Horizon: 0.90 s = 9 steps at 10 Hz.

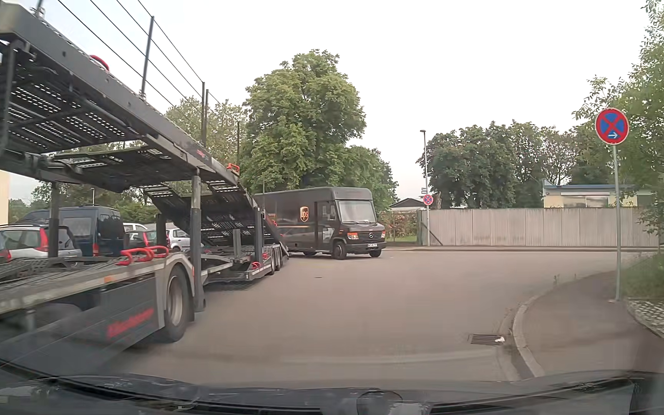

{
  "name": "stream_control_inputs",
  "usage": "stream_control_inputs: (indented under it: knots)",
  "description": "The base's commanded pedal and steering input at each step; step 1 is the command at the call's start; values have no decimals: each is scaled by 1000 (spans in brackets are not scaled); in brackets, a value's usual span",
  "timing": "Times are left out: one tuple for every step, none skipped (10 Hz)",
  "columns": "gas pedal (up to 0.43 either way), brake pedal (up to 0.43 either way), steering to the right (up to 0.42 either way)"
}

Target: Follow the waypoints while adhering to traffic rules and regulations

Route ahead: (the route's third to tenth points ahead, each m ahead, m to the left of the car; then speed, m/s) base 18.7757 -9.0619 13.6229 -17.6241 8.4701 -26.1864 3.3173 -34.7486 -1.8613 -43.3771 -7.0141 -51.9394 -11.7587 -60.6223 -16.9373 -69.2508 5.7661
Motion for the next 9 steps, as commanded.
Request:
stream_control_inputs:
  knots:
    - [0, 183, 31]
    - [0, 189, 49]
    - [0, 183, 65]
    - [0, 183, 85]
    - [0, 165, 105]
    - [0, 152, 127]
    - [0, 146, 155]
    - [0, 134, 185]
    - [0, 128, 208]
